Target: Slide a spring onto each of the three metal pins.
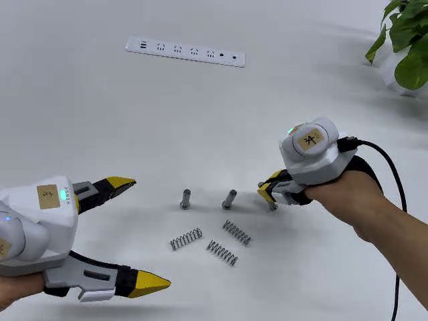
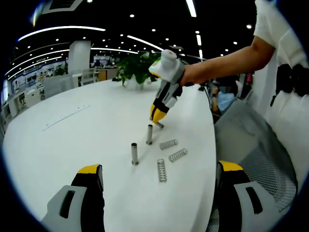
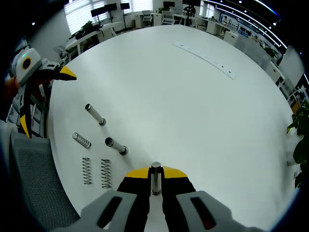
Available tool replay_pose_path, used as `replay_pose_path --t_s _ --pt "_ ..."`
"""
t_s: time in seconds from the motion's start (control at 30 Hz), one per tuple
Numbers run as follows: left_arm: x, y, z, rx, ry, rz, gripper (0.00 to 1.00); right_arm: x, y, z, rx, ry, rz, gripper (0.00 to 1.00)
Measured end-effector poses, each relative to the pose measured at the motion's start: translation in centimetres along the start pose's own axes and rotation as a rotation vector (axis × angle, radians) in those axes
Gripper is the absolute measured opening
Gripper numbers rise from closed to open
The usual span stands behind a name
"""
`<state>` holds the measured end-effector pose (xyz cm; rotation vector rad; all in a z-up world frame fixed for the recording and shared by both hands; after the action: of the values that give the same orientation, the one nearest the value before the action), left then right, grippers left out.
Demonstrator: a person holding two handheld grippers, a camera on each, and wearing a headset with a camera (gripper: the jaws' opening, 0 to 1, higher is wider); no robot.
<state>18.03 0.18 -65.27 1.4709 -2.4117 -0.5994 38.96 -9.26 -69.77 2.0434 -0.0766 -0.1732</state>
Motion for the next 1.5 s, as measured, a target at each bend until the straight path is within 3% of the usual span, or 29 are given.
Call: replay_pose_path --t_s 0.5,1.23,1.5 --pt "0.2 -0.2 0.1 -0.002 -0.006 0.009 1.00 0.3 1.2 0.8 0.037 -0.021 0.006 0.09" --pt "0.7 -0.4 -0.7 -0.005 -0.013 0.013 1.00 0.4 2.4 2.4 0.074 -0.055 0.009 0.09" --pt "0.5 -0.2 -0.2 -0.006 -0.014 0.016 1.00 0.0 2.7 2.7 0.093 -0.054 0.007 0.09"
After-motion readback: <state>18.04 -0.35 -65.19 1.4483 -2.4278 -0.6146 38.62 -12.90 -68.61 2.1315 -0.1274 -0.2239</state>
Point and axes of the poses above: the centre of the closed fingertips' face, and the gripper's own axes: y roughly backward along the fingers, x roughly to its right, z roughly out of its underside, the point moved 3 cm from there along y, roughly backward along the fingers, and after that the axes turned 9 degrees about -y, right-handed, at the moved point
